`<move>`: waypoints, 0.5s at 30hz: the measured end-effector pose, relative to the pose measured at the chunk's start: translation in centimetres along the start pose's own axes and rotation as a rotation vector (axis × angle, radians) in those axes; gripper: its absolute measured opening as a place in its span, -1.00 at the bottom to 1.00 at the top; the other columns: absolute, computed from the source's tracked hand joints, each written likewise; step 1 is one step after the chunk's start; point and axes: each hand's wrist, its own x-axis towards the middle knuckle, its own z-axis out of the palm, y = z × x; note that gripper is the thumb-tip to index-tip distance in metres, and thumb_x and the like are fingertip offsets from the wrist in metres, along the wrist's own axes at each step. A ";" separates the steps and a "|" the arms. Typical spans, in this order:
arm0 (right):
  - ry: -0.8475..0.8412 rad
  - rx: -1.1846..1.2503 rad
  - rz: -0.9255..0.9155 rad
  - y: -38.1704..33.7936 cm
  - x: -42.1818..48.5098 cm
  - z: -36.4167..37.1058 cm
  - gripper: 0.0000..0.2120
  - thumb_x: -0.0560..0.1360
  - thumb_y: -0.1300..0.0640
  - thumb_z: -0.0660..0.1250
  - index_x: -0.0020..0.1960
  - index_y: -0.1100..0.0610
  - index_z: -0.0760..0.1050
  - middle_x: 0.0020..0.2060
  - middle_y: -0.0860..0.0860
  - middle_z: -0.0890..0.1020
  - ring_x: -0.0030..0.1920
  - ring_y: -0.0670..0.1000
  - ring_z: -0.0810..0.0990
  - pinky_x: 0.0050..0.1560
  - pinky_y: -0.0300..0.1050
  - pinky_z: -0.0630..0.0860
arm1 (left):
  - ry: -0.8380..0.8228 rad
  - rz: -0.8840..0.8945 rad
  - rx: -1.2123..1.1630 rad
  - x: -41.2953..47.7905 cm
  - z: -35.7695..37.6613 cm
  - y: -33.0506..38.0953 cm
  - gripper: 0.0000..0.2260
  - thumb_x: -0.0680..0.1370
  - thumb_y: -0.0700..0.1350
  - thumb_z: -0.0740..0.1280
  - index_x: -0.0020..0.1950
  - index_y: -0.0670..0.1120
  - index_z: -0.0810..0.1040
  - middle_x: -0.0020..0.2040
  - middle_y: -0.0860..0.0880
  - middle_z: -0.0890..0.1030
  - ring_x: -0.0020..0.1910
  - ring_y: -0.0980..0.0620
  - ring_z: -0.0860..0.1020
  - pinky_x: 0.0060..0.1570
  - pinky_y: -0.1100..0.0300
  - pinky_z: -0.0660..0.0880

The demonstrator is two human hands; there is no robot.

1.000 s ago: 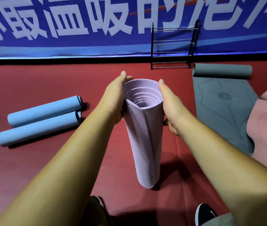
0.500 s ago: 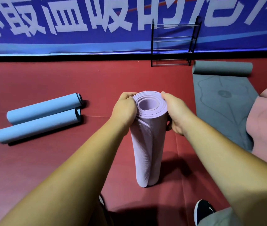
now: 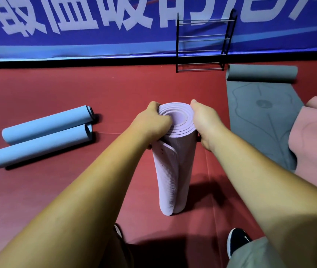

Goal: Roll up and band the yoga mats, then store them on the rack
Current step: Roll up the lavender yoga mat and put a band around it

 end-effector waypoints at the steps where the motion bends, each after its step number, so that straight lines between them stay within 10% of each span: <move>1: -0.018 0.005 -0.006 0.0 -0.2 0.0 -0.46 0.53 -0.29 0.22 0.26 0.06 0.64 0.13 0.02 0.74 0.16 0.11 0.70 0.37 0.16 0.56 | -0.011 -0.021 0.008 -0.1 -0.2 0.1 -0.68 0.55 -0.10 0.22 0.31 0.06 0.40 0.05 -0.11 0.59 -0.13 -0.23 0.66 -0.33 -0.22 0.70; 8: -0.244 -0.072 -0.085 -0.6 -0.7 -1.4 -0.78 0.49 -0.14 0.41 -0.15 -0.02 0.69 -0.20 -0.06 0.74 -0.18 0.04 0.66 0.05 0.13 0.58 | 0.026 0.153 0.129 0.6 -1.7 -0.2 -0.80 0.57 -0.20 0.27 0.17 -0.06 0.54 0.03 -0.15 0.58 -0.15 -0.31 0.67 -0.40 -0.17 0.66; 11: -0.304 -0.049 -0.141 -1.2 -1.4 -1.6 -0.87 0.43 -0.01 0.43 -0.09 0.02 0.64 -0.25 -0.04 0.66 -0.21 0.03 0.58 -0.01 0.20 0.60 | 0.088 0.290 0.227 1.7 -3.1 -0.6 -0.71 0.55 -0.18 0.38 0.26 0.04 0.64 0.14 0.01 0.69 0.08 -0.09 0.64 0.06 0.03 0.59; 15: -0.373 -0.206 -0.188 -0.9 -2.5 -1.6 -0.71 0.44 0.05 0.51 0.16 -0.04 0.61 -0.05 -0.06 0.76 -0.02 0.05 0.73 -0.04 0.19 0.69 | -0.007 0.403 0.165 2.5 -4.5 -1.0 -0.55 0.50 -0.15 0.55 0.37 0.11 0.64 0.18 0.14 0.70 0.14 0.12 0.65 0.18 0.18 0.54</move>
